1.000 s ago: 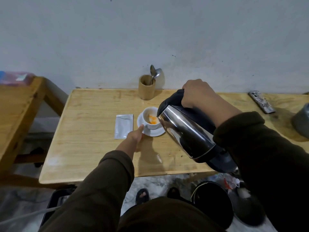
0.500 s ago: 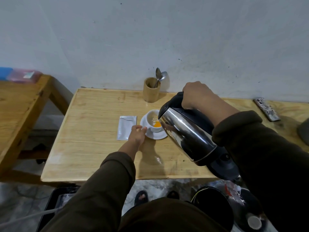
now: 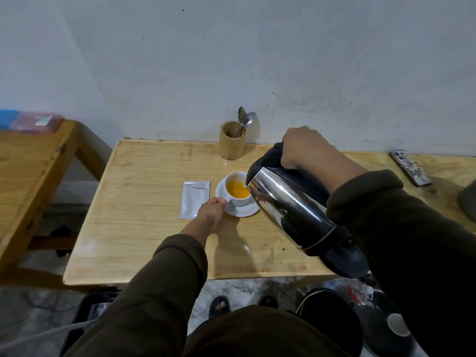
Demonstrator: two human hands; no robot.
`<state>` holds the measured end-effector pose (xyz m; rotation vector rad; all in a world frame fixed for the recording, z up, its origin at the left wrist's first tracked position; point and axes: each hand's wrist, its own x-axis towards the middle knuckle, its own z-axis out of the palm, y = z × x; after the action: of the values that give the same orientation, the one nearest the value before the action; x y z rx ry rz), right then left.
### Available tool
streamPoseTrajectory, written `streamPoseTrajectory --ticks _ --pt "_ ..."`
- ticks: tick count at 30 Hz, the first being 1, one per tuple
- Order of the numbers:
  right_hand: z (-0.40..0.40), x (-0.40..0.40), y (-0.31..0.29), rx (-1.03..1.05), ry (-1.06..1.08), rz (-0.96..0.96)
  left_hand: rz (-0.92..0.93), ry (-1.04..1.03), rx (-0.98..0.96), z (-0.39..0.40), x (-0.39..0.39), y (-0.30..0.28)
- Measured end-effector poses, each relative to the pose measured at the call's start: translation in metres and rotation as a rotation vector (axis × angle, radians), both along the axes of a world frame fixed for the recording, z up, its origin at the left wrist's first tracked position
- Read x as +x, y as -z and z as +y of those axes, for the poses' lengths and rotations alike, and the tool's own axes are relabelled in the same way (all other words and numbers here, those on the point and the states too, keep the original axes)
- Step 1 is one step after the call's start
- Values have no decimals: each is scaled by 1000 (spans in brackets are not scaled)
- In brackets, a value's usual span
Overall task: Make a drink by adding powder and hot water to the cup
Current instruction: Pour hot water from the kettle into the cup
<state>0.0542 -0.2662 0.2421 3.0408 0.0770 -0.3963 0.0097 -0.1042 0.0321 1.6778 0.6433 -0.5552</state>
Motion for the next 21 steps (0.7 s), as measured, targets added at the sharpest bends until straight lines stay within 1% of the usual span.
streamPoseTrajectory --ticks 13,21 --pt "5 4 0 6 -2 16 36 4 -30 2 3 -3" --pt "6 6 1 -7 1 18 51 28 -17 5 3 -6"
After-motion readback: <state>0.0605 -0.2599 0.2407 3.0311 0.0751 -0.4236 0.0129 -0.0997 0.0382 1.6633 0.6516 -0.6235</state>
